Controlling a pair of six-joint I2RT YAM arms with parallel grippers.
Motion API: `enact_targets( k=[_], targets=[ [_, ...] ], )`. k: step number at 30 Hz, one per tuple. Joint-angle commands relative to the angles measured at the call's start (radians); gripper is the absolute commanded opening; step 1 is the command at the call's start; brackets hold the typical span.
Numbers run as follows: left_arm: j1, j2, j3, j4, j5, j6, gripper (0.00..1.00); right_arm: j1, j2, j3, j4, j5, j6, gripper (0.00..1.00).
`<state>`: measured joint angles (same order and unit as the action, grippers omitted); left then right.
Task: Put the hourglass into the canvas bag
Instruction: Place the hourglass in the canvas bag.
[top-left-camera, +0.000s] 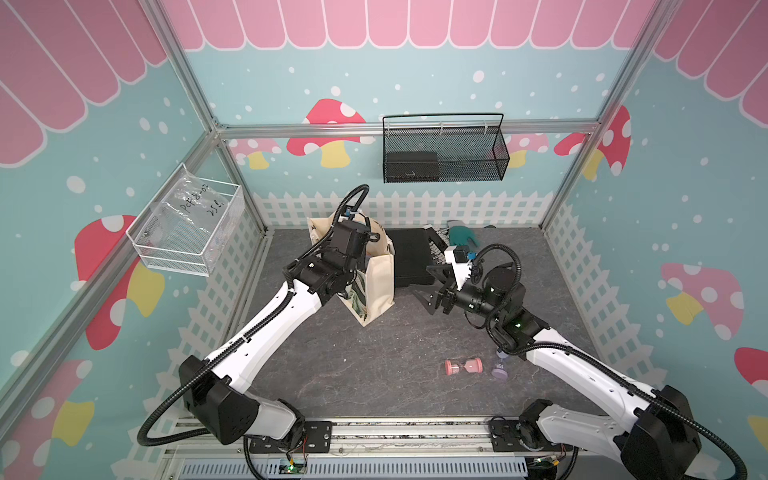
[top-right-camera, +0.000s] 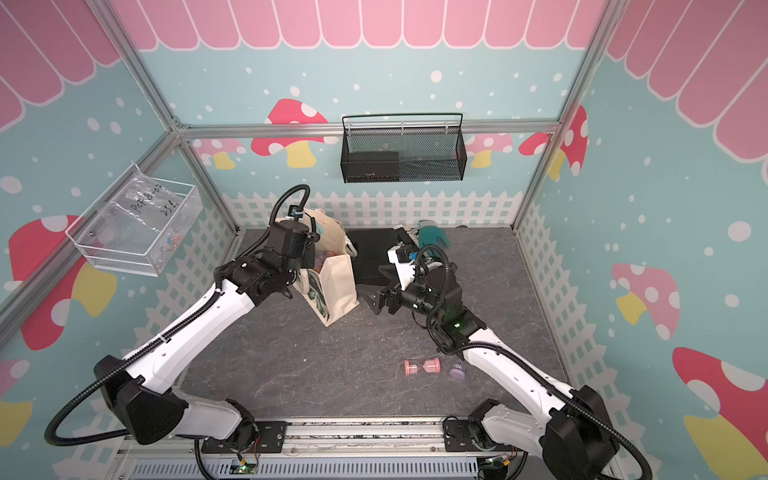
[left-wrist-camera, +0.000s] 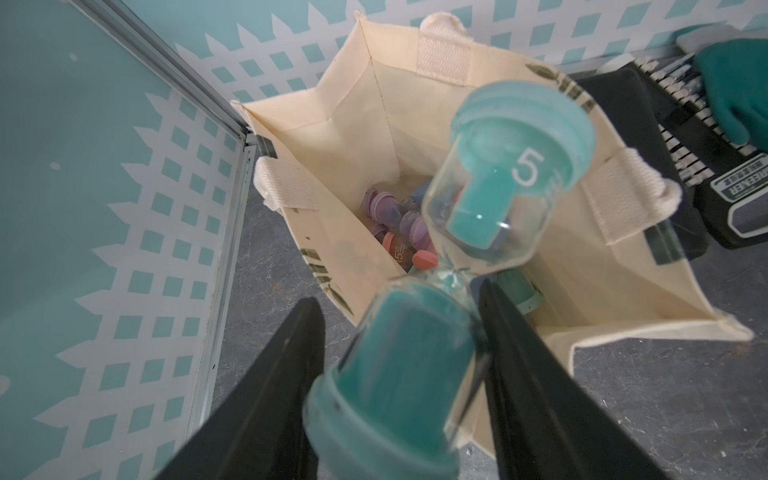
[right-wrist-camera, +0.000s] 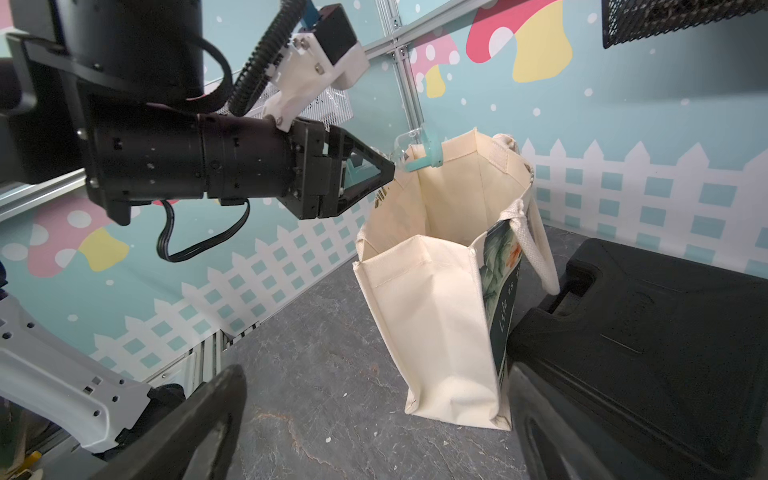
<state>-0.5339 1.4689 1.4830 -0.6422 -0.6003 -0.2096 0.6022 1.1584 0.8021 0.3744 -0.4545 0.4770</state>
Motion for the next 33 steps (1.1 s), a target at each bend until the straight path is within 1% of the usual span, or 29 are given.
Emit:
enact_targets(
  k=[1,4,9,10,13,18,24,33],
  targets=[
    [0.049,0.066,0.079,-0.021,0.049,-0.022,0.19,-0.004,0.028,0.032,0.037,-0.040,0.015,1.00],
    [0.083,0.143,0.145,-0.065,0.093,-0.022,0.19,-0.004,0.041,0.027,0.047,-0.043,0.036,1.00],
    [0.119,0.240,0.199,-0.092,0.125,-0.025,0.20,-0.004,0.048,0.012,0.067,-0.052,0.041,1.00],
    [0.142,0.262,0.218,-0.107,0.145,-0.025,0.20,-0.005,0.049,0.008,0.075,-0.051,0.042,1.00],
    [0.160,0.336,0.276,-0.174,0.153,-0.033,0.20,-0.004,0.059,0.009,0.080,-0.057,0.046,1.00],
    [0.166,0.398,0.263,-0.189,0.163,-0.016,0.22,-0.004,0.067,0.005,0.085,-0.066,0.047,0.99],
    [0.178,0.439,0.222,-0.196,0.203,-0.034,0.26,-0.006,0.058,-0.004,0.088,-0.059,0.046,1.00],
    [0.178,0.441,0.200,-0.203,0.208,-0.055,0.41,-0.007,0.046,-0.008,0.070,-0.034,0.046,1.00]
  ],
)
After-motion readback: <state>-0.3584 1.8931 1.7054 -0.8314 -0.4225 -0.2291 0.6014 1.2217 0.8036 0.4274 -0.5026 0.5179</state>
